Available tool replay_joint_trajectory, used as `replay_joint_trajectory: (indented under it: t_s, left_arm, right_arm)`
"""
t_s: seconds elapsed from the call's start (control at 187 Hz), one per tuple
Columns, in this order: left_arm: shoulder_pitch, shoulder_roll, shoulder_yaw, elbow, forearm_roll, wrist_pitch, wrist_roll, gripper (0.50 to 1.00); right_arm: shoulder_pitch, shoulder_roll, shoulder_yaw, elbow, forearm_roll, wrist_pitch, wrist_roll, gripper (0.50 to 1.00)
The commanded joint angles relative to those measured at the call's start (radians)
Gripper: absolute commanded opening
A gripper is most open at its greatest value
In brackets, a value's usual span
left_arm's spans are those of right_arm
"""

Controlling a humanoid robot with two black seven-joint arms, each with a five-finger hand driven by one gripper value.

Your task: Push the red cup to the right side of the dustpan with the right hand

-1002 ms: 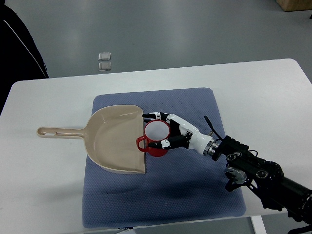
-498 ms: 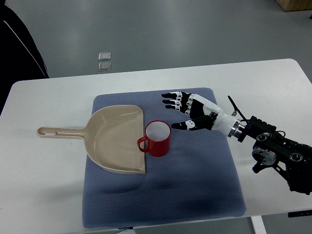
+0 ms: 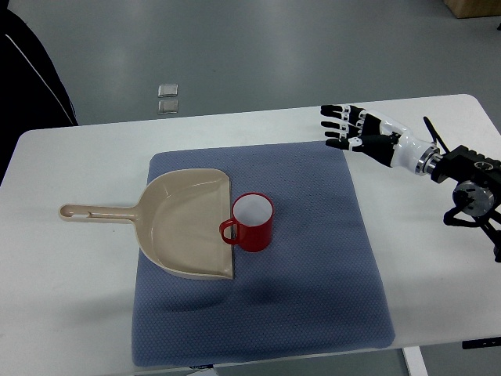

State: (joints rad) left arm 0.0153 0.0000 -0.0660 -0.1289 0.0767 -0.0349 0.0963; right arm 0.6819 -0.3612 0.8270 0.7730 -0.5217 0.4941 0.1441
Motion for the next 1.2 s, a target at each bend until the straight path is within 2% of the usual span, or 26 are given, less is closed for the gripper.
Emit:
replay_joint_trajectory:
  t_s: [0.0,0.059,0.257,0.375,0.632,1.19]
  left_arm:
    - [0.0,0.0,0.0,0.0,0.0,0.001,0.0,1.0]
    - [0.0,0.0,0.0,0.0,0.0,0.001,0.0,1.0]
    - [0.0,0.0,0.0,0.0,0.0,0.0,0.0,1.0]
    - [0.0,0.0,0.0,0.0,0.0,0.001,-0.001,1.0]
    - [0.0,0.0,0.0,0.0,0.0,0.0,-0.001,1.0]
    - [0.0,0.0,0.0,0.0,0.0,0.0,0.0,1.0]
  right_arm:
    - [0.033,-0.001,0.015,-0.027,0.069,-0.005,-0.077,0.934]
    - [0.047,-0.005,0.015,-0.034,0.083,-0.006,-0.107,0.934]
    - [0.084,-0.028,0.0,-0.083,0.273,-0.019,-0.293,0.932]
    - [0.093,-0.028,-0.009,-0.106,0.362,-0.045,-0.35,0.932]
    - [0.097,-0.018,-0.006,-0.109,0.44,-0.063,-0.382,0.934]
    - [0.085,-0.001,-0.006,-0.1,0.466,-0.049,-0.351,0.934]
